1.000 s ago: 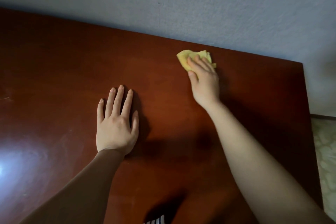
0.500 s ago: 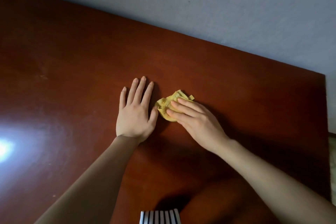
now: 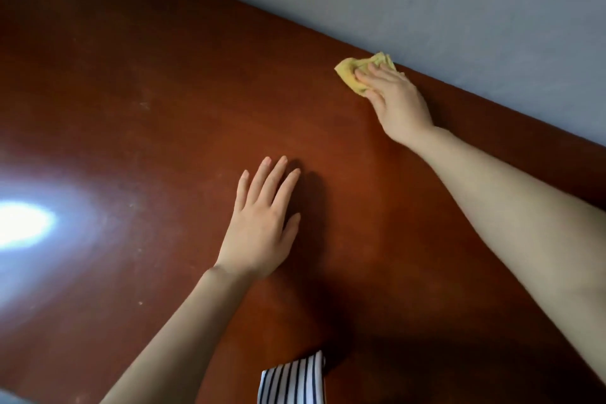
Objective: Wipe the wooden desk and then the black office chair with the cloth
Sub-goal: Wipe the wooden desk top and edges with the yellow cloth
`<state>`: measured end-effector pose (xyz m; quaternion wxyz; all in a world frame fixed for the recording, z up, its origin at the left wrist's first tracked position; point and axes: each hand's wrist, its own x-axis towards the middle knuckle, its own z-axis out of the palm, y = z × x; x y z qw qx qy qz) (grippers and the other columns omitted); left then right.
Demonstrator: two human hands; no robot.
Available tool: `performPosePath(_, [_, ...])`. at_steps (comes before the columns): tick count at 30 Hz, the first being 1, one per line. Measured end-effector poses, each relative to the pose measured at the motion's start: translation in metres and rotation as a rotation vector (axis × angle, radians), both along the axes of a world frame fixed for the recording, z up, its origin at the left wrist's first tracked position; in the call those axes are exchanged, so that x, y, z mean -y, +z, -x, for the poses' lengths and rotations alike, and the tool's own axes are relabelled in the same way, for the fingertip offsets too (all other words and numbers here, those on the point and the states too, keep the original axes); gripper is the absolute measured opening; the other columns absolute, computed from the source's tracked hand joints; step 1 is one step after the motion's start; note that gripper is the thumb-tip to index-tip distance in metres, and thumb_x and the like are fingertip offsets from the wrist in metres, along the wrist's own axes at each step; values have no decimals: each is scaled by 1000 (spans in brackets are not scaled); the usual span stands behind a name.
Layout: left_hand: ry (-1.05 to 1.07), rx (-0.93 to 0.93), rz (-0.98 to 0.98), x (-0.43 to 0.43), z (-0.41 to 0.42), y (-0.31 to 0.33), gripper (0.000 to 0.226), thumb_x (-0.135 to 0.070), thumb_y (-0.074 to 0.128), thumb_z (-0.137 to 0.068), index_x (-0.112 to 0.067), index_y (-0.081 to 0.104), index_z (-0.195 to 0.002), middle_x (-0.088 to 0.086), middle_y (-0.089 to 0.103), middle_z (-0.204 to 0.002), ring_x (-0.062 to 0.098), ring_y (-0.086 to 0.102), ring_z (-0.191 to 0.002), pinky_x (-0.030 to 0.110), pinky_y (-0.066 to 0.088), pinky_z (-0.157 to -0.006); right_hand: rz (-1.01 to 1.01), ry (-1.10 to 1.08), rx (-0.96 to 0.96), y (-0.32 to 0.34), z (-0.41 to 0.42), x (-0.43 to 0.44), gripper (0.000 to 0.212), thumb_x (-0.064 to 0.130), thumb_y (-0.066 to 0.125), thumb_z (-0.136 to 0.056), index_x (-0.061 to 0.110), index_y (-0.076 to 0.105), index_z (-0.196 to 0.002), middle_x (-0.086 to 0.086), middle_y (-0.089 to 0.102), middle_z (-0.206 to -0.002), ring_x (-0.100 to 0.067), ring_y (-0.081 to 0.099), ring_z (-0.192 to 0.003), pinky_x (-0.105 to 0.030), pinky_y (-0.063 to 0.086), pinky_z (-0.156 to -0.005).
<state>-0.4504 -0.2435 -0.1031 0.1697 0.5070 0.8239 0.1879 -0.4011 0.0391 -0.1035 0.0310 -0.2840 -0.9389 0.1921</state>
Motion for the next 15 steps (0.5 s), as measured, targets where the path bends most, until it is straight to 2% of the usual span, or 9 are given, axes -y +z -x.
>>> performPosePath(4, [53, -49, 60, 37, -14, 5, 59, -26, 51, -89, -9, 37, -143, 11, 31, -152, 31, 18, -143, 50, 7, -114, -95, -203, 20, -13, 28, 36, 47, 4, 35, -100, 19, 37, -145, -6, 30, -153, -22, 21, -143, -32, 17, -115])
performPosePath(6, [89, -65, 82, 50, -21, 5, 60, -24, 58, -90, -9, 37, -143, 11, 30, -152, 31, 17, -143, 51, 6, -114, -101, -214, 3, -17, 32, 63, 49, 3, 35, -99, 22, 37, -145, -4, 30, -153, -22, 21, -143, -35, 19, -115])
performPosePath(12, [156, -119, 174, 88, -38, 15, 67, -30, 62, -88, -10, 34, -145, 9, 27, -154, 33, 17, -144, 51, 1, -112, -63, 91, -9, -22, 2, 157, 51, 2, 37, -98, 25, 38, -144, 1, 33, -152, -20, 20, -143, -39, 23, -115])
performPosePath(15, [138, -153, 265, 107, -46, 21, 73, -36, 58, -89, -14, 23, -149, 7, 16, -157, 30, 7, -146, 49, -7, -112, -57, 224, 3, -20, -30, 199, 50, 4, 40, -97, 27, 41, -142, 3, 35, -151, -19, 21, -143, -42, 26, -112])
